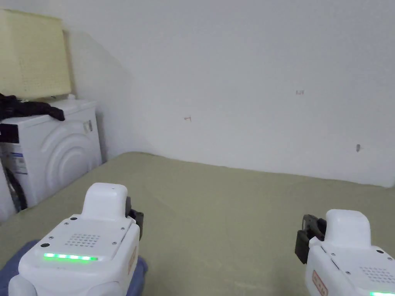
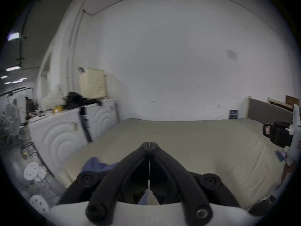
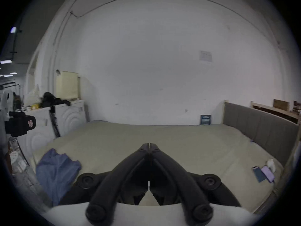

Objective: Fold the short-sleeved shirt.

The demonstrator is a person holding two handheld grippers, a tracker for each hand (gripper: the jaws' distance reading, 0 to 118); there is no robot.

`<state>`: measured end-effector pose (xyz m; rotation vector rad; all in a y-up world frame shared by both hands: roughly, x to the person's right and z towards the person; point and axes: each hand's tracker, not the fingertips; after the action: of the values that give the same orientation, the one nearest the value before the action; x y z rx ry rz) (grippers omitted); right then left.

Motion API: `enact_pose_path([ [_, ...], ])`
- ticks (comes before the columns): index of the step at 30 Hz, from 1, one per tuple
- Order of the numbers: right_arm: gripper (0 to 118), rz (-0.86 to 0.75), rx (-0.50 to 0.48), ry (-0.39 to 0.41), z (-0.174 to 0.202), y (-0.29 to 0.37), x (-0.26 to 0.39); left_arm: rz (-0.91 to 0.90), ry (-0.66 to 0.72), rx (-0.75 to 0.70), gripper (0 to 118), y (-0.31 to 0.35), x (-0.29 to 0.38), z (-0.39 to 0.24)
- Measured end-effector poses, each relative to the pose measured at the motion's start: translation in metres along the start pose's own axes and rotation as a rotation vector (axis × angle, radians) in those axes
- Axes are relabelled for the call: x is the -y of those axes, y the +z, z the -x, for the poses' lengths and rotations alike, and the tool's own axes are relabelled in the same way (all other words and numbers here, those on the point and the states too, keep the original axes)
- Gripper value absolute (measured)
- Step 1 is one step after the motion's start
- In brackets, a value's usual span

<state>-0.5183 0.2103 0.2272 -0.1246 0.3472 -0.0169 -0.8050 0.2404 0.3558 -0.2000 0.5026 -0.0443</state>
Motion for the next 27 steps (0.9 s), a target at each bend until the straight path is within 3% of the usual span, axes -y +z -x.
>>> enact_pose_path([
  [7,1,0.035,-0.324,-0.001,0.096,-0.015,0.006,0.053,0.063,-0.28,0,0.033,0.022,0.089],
  [11,1,0.055,-0.413,0.033,0.13,-0.015,0.016,0.081,0.083,-0.332,0,0.039,0.035,0.115],
  [27,1,0.131,-0.417,0.035,0.131,-0.045,0.039,0.221,0.081,-0.265,0,-0.031,0.063,0.123],
])
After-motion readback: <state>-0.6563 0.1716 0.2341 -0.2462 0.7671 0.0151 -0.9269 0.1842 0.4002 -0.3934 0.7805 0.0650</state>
